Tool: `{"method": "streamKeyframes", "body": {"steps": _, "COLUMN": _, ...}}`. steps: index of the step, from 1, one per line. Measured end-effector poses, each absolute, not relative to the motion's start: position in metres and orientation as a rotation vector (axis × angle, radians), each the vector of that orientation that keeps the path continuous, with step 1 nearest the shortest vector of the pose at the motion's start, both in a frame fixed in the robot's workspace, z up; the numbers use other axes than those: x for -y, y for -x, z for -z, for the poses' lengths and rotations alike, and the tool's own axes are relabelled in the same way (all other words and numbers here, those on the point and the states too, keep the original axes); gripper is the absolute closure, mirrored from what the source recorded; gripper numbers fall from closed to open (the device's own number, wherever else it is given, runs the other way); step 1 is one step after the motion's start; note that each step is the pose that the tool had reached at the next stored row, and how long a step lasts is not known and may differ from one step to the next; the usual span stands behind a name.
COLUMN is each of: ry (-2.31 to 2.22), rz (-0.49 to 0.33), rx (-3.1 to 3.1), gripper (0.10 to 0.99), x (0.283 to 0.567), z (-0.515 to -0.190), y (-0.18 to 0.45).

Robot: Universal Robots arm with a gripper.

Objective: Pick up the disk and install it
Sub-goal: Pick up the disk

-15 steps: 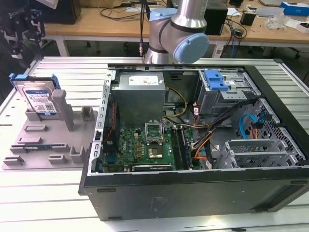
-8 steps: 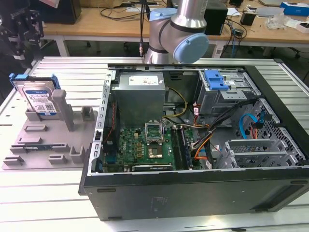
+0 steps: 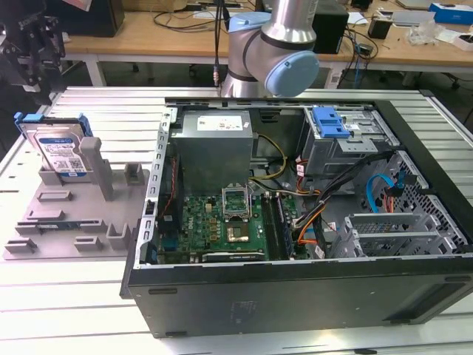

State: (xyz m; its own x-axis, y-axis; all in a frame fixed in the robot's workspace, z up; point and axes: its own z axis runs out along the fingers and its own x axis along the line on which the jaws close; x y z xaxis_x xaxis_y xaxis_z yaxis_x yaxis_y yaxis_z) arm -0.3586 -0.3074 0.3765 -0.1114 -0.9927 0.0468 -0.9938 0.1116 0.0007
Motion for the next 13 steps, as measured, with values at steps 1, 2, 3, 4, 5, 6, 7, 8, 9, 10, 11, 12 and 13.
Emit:
{"method": "streamKeyframes", "body": {"steps": 1, "ry": -2.088, "rz": -0.048, "rx": 2.299, "gripper": 0.545, "x": 0.307, "z": -0.376, "y": 0.359}}
{"method": "streamKeyframes", "body": {"steps": 2, "ry": -2.100, "rz": -0.049, "rx": 2.288, "gripper": 0.545, "x": 0.306, "z": -0.376, "y": 0.359}}
{"method": "streamKeyframes", "body": {"steps": 3, "ry": -2.114, "rz": -0.050, "rx": 2.275, "gripper": 0.545, "x": 0.303, "z": -0.376, "y": 0.359}}
{"method": "streamKeyframes", "body": {"steps": 4, "ry": -2.118, "rz": -0.053, "rx": 2.274, "gripper": 0.545, "x": 0.303, "z": -0.376, "y": 0.362}}
{"method": "streamKeyframes", "body": {"steps": 5, "ry": -2.119, "rz": -0.054, "rx": 2.274, "gripper": 0.545, "x": 0.303, "z": -0.375, "y": 0.366}}
{"method": "streamKeyframes", "body": {"steps": 6, "ry": -2.120, "rz": -0.054, "rx": 2.274, "gripper": 0.545, "x": 0.303, "z": -0.374, "y": 0.369}}
{"method": "streamKeyframes", "body": {"steps": 7, "ry": -2.122, "rz": -0.054, "rx": 2.272, "gripper": 0.545, "x": 0.303, "z": -0.374, "y": 0.371}}
{"method": "streamKeyframes", "body": {"steps": 8, "ry": -2.125, "rz": -0.054, "rx": 2.269, "gripper": 0.545, "x": 0.303, "z": -0.374, "y": 0.372}}
{"method": "streamKeyframes", "body": {"steps": 9, "ry": -2.131, "rz": -0.054, "rx": 2.263, "gripper": 0.545, "x": 0.303, "z": -0.373, "y": 0.374}}
{"method": "streamKeyframes", "body": {"steps": 10, "ry": -2.134, "rz": -0.055, "rx": 2.259, "gripper": 0.545, "x": 0.303, "z": -0.373, "y": 0.374}}
{"method": "streamKeyframes", "body": {"steps": 11, "ry": -2.135, "rz": -0.056, "rx": 2.258, "gripper": 0.545, "x": 0.303, "z": -0.373, "y": 0.374}}
{"method": "streamKeyframes", "body": {"steps": 12, "ry": -2.135, "rz": -0.056, "rx": 2.257, "gripper": 0.545, "x": 0.303, "z": -0.373, "y": 0.374}}
{"method": "streamKeyframes", "body": {"steps": 13, "ry": -2.135, "rz": -0.057, "rx": 2.257, "gripper": 0.545, "x": 0.303, "z": -0.373, "y": 0.374}}
